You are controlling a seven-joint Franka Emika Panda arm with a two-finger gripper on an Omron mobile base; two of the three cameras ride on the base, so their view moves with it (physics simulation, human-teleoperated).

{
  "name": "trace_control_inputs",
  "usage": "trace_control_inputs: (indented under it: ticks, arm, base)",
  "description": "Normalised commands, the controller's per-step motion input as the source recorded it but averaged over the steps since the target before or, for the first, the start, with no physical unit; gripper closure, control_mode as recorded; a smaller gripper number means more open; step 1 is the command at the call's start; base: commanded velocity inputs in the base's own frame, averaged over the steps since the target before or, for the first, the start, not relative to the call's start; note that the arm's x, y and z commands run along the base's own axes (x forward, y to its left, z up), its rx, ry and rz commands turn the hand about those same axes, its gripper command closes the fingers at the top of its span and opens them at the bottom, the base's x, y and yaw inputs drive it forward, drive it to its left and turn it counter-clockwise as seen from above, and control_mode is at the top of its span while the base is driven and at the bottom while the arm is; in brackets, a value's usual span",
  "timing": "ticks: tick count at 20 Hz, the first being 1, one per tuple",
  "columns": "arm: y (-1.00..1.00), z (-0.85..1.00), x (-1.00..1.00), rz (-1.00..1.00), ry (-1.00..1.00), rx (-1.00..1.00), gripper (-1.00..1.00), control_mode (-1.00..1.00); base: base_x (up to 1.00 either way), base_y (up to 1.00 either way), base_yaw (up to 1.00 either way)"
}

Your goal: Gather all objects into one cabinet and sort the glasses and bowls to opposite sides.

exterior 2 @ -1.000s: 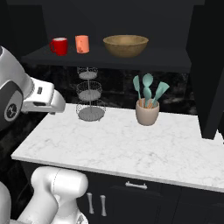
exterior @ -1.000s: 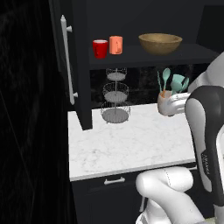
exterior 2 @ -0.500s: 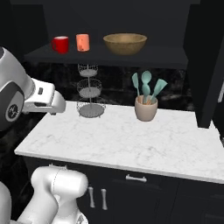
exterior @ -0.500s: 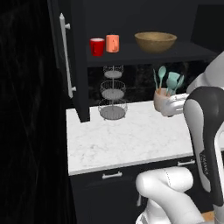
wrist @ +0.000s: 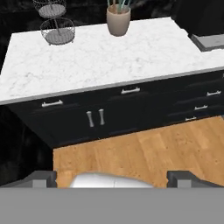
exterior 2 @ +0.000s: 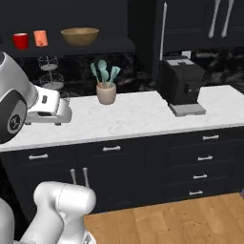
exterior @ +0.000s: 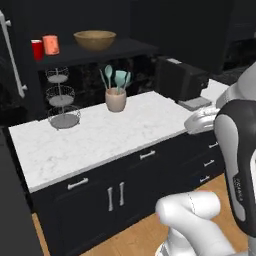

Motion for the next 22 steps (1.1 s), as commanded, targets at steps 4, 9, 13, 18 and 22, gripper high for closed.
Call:
trace_control_inputs:
  ticks: [4,9,13,18,22]
  arm:
    - [0.00,0.00,0.00,0.00,0.00,0.00,-1.00,1.00]
    - [0.00,0.00,0.00,0.00,0.00,0.00,-1.00,1.00]
    - [0.00,0.00,0.00,0.00,0.00,0.00,-1.00,1.00]
    - [0.00,0.00,0.00,0.00,0.00,0.00,-1.00,1.00]
    - [0.00,0.00,0.00,0.00,0.00,0.00,-1.00,1.00]
  base:
    - [-0.25,-0.15,-0.81]
    - [0.02,-0.50,-0.76]
    - [0.05,-0.58,-0.70]
    - [0.63,-0.57,-0.50]
    - [1.00,-0.36,-0.07]
